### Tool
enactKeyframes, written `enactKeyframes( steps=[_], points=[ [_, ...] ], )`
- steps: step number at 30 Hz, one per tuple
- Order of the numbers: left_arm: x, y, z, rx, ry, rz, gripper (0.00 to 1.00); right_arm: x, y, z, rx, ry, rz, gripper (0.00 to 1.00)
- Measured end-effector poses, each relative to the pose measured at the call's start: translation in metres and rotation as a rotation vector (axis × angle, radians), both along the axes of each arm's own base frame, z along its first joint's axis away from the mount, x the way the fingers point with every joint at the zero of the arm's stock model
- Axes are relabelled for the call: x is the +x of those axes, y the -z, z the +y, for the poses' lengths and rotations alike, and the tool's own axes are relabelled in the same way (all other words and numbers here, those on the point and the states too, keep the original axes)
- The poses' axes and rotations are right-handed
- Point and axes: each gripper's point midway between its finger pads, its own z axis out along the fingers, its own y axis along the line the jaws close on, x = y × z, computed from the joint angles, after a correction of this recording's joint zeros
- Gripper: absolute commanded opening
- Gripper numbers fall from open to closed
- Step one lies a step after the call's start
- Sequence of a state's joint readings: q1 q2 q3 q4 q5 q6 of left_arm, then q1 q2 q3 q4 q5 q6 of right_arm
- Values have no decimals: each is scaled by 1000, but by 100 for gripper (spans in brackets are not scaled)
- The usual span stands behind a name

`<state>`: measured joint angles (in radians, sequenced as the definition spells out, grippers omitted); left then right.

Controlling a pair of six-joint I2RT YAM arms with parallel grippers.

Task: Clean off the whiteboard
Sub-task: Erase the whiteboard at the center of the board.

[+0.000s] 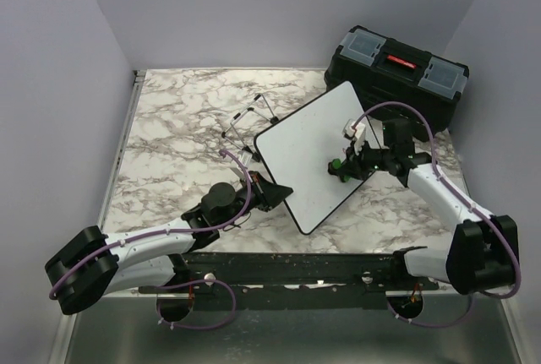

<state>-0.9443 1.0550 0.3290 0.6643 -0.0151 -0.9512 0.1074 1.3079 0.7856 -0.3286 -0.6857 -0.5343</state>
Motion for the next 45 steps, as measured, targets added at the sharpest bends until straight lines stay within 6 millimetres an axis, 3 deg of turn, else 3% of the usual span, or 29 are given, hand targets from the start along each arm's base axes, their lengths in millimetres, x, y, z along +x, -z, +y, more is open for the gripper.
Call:
enactKeyframes(
  steps=[3, 8, 10, 15, 18, 24, 28, 32, 35, 38, 41, 45],
  points=[
    [0, 0, 0, -1, 2, 1, 0, -24, -16, 33, 51, -120, -8, 1],
    [-1, 1, 0, 1, 4, 6, 0, -18, -8, 19, 42, -27, 46, 1],
    [-1, 1, 0, 0, 4, 6, 0, -2, 1, -4, 29, 77, 64, 1],
    [-2, -1, 1, -2, 4, 2, 0, 36, 45, -90, -31, 386, 153, 1],
    [-2, -1, 1, -2, 3, 1, 0, 44, 59, -111, -43, 449, 192, 1],
    [-1, -2, 1, -3, 2, -4, 0, 46, 43, -87, -11, 367, 158, 1],
    [0, -1, 0, -4, 2, -4, 0, 34, 7, -30, 26, 195, 69, 1],
    [0, 0, -1, -3, 5, -3, 0, 4, -30, 34, 88, -2, 2, 1],
    [-2, 0, -2, -3, 16, -2, 0, -11, -43, 56, 131, -56, 8, 1],
    [-2, 0, -2, -5, 19, 1, 0, -4, -40, 50, 122, 19, 36, 1],
    [-2, 0, -2, -7, 16, 5, 0, 16, -34, 30, 106, 126, 41, 0],
    [-2, 0, -2, -6, 19, 1, 0, 56, -5, -36, 51, 368, 69, 1]
  ],
)
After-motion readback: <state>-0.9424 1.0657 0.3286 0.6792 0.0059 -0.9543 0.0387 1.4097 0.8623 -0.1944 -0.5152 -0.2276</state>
